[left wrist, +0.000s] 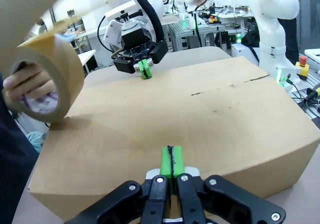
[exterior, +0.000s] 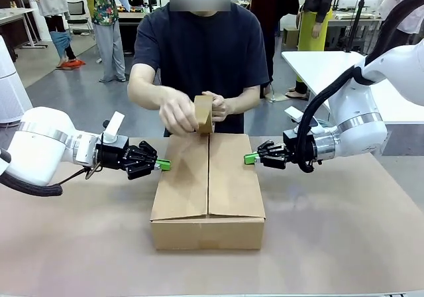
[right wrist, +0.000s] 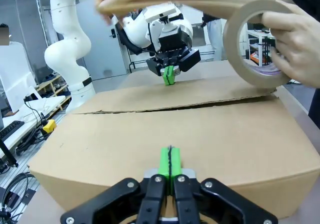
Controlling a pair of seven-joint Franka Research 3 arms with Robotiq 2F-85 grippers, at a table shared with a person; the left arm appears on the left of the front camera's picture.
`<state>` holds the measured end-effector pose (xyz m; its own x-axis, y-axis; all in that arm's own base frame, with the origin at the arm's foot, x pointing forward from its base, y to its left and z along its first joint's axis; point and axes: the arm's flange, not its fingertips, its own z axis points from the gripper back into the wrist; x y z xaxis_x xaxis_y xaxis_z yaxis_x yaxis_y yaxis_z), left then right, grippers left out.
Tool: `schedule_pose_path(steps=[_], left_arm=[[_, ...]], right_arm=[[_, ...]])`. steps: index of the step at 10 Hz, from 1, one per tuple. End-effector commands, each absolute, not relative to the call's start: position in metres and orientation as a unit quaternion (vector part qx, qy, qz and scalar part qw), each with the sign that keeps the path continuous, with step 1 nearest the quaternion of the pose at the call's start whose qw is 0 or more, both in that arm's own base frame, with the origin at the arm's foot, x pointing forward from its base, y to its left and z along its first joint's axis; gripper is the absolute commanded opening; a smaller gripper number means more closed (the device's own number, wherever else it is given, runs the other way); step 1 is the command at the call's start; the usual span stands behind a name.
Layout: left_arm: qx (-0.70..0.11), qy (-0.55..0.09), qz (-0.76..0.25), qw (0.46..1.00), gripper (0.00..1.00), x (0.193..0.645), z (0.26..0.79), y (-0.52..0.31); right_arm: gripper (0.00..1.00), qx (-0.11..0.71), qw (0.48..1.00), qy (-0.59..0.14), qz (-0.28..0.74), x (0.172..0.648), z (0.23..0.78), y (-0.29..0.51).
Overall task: Wrap the clocks to prevent damage.
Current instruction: After the human seals the box with tape, release both hands from the side flaps of the Package Box.
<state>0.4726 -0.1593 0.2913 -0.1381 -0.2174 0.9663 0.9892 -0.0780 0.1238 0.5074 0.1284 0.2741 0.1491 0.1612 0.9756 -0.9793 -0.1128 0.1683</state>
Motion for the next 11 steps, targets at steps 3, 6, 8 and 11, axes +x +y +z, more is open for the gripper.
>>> schedule_pose_path(steps=[3, 6, 8, 11], left_arm=[[-0.418, -0.454, -0.602, 0.507, 0.00, 0.4727, 0.2873, -0.1598], [-0.418, -0.454, -0.602, 0.507, 0.00, 0.4727, 0.2873, -0.1598], [-0.418, -0.454, -0.602, 0.507, 0.00, 0.4727, 0.2873, -0.1598], [-0.418, -0.454, -0.602, 0.507, 0.00, 0.4727, 0.2873, -0.1598]], right_arm=[[0.01, 0.517, 0.549, -0.394, 0.526, 0.5042, 0.2692, 0.1337], [0.01, 0.517, 0.549, -0.394, 0.526, 0.5042, 0.2692, 0.1337], [0.01, 0.517, 0.549, -0.394, 0.526, 0.5042, 0.2692, 0.1337], [0.01, 0.517, 0.549, -0.394, 0.526, 0.5042, 0.2692, 0.1337]])
